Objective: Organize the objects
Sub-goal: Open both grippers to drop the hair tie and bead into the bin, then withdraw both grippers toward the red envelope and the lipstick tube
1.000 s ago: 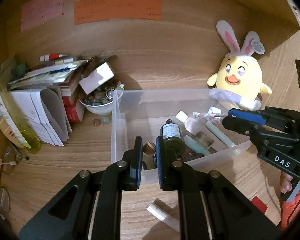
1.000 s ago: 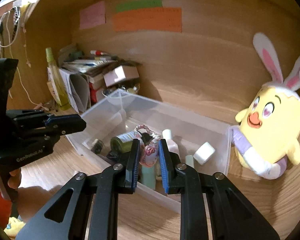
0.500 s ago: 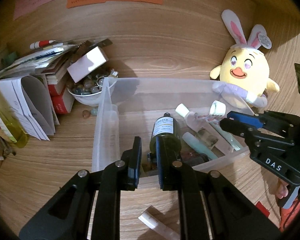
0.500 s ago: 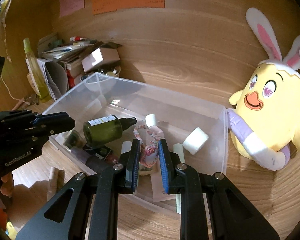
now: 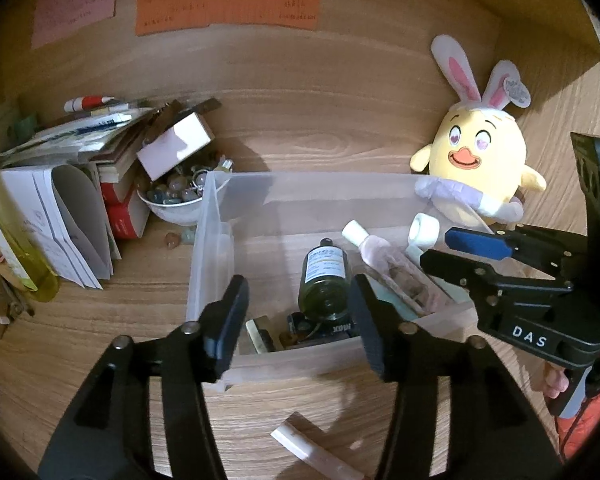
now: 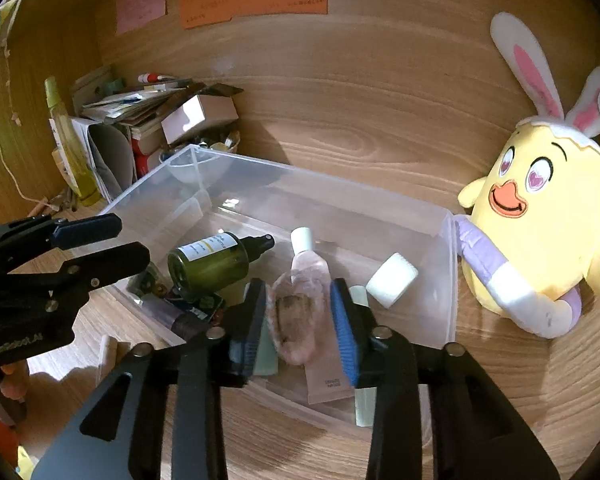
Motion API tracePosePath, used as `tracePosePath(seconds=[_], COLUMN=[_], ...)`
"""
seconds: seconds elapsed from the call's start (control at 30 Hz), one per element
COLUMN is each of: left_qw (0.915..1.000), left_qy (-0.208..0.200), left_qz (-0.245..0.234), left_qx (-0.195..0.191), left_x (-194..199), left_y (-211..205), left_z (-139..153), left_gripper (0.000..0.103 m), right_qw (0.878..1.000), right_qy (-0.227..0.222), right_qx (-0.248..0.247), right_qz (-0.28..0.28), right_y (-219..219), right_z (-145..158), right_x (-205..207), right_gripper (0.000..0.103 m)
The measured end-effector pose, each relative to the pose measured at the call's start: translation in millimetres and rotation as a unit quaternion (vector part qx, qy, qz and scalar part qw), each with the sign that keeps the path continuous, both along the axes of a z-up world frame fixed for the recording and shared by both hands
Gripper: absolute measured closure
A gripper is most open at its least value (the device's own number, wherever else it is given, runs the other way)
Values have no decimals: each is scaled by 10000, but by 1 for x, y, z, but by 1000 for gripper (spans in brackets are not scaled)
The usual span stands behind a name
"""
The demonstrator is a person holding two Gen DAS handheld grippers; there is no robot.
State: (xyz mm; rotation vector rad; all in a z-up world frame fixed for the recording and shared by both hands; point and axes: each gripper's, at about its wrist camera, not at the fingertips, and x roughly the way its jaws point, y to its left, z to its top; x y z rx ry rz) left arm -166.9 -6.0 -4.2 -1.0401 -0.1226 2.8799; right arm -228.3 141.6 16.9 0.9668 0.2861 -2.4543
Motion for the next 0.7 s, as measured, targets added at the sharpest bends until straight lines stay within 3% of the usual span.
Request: tracePosePath(seconds=[0.3,0.6,0.7], left_qw=[9999,9998,9998], left_qy=[30,174,180], left_qz=[-18,-54,-51], left_qx=[98,-63,-75], left_x=[9,38,48], left_y=[-1,4,1], left_z=[9,24,26], left_gripper=[31,17,11], right_qw=[9999,9990,9985], right_qy=[156,298,377], right_qx=[-61,-320,-398], right_qz=[-13,-17,0], right_y=[3,17,22], right_z=[11,31,36], right_x=[7,28,40], right_gripper=[34,21,21])
